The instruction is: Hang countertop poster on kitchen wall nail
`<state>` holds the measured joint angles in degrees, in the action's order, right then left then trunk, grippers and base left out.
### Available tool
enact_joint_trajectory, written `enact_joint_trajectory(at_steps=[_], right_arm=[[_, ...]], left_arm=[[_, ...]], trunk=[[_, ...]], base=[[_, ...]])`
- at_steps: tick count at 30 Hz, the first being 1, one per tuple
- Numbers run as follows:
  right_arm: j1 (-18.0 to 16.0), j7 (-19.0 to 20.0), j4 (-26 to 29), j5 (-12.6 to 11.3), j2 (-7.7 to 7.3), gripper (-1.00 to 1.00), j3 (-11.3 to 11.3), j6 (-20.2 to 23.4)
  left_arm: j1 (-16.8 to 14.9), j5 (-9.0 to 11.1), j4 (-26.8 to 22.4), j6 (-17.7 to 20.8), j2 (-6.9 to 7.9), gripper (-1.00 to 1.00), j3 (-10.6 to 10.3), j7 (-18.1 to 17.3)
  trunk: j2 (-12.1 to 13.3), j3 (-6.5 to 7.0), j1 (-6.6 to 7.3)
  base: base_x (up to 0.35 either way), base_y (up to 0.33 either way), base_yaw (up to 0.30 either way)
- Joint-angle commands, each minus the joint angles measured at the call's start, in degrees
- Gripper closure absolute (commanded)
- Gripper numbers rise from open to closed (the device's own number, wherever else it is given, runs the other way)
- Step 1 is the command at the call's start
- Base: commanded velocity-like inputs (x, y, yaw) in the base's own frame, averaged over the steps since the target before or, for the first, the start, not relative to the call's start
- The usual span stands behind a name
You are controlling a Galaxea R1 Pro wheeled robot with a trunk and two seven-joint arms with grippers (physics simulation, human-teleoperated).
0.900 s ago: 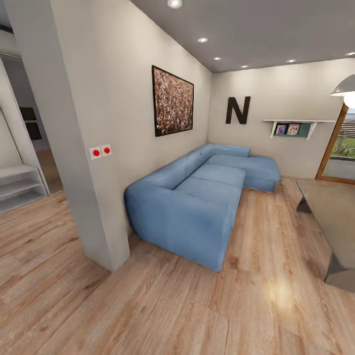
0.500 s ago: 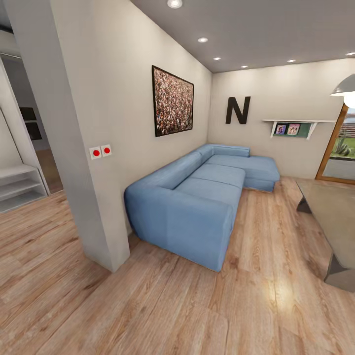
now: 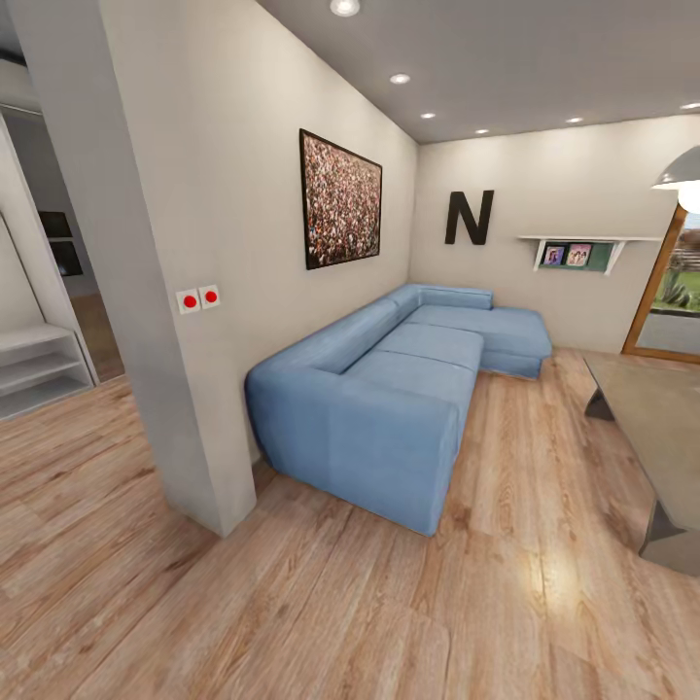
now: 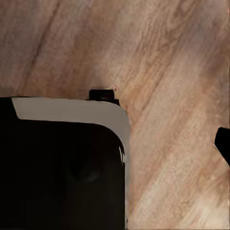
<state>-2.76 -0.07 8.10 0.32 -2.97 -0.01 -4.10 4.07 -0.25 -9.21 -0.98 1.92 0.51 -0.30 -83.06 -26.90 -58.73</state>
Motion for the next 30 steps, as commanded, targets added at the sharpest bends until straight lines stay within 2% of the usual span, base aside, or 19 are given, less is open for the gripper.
enact_joint_trajectory(at_steps=[1,2,3,10,20,30], right_arm=[[-8.3,0.0,12.3,0.1,-0.18,-1.00,0.1,-0.3],[-8.2,-0.1,12.5,0.1,-0.30,-1.00,0.2,-0.4],[-8.2,-0.1,12.5,0.1,-0.33,-1.00,0.2,-0.4],[-8.1,-0.1,12.6,0.1,-0.36,-1.00,0.1,-0.4],[-8.1,-0.1,12.6,0.1,-0.37,-1.00,0.2,-0.5],[-8.1,-0.1,12.6,0.1,-0.37,-1.00,0.1,-0.5]], left_arm=[[0.2,0.0,-27.1,-0.4,0.09,-1.00,0.0,0.0],[0.3,0.0,-27.2,-2.5,0.17,-1.00,0.1,0.0],[0.3,0.0,-27.2,-3.0,0.26,-1.00,0.1,0.0],[0.3,0.0,-27.3,-3.8,0.49,-1.00,0.2,0.0],[0.3,0.0,-27.3,-3.9,0.54,-1.00,0.2,-0.1],[0.3,0.0,-27.3,-3.9,0.54,-1.00,0.1,-0.1]], trunk=[[0.0,-0.03,0.00],[0.0,-0.03,0.00],[0.0,-0.03,0.00],[0.0,-0.03,0.00],[0.0,0.18,0.00],[0.0,0.44,0.00]], base=[[0.000,0.000,0.000],[0.000,0.000,0.000],[0.000,0.000,0.000],[0.000,0.000,-0.023],[0.000,-0.005,-0.227],[0.000,-0.240,-0.211]])
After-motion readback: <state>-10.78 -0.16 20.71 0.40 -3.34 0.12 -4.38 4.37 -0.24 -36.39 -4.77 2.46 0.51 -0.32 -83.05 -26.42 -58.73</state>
